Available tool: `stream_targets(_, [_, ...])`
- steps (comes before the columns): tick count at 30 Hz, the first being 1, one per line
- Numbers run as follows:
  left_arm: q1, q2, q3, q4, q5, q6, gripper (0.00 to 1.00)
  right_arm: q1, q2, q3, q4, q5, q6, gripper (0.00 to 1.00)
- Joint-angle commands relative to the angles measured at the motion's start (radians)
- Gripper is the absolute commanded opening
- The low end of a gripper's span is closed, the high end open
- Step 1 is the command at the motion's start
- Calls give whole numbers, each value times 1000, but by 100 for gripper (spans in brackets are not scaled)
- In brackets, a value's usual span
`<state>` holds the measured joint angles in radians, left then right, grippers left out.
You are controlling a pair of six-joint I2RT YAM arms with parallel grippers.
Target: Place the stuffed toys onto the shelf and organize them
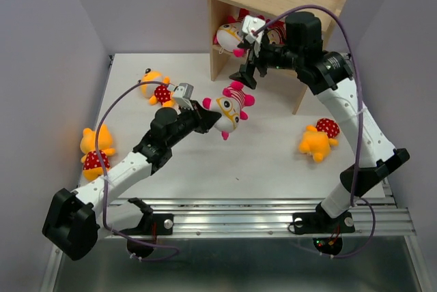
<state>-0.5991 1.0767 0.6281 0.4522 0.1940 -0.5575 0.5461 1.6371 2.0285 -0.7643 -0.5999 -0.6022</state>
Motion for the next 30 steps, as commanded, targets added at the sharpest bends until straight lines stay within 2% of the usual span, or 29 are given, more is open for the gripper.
stream_targets(1, [-28,5,107,112,97,94,0,-1,-22,100,184,111,206,100])
stream_targets(4, [-57,52,191,123,99,99,0,-21,3,197,215,198,286,100])
stream_targets(7, [-83,118,287,135,88,117,0,-37,0,222,253,247,343,100])
stream_targets(12, [-100,244,485,143,81,130,0,-87,0,269,269,273,398,100])
stream_targets(22, [-125,587,835,138,25,120,0,-106,-22,306,272,316,441,100])
stream_targets(30, [-154,805,1143,108,-11,119,0,-126,-39,303,270,334,450,100])
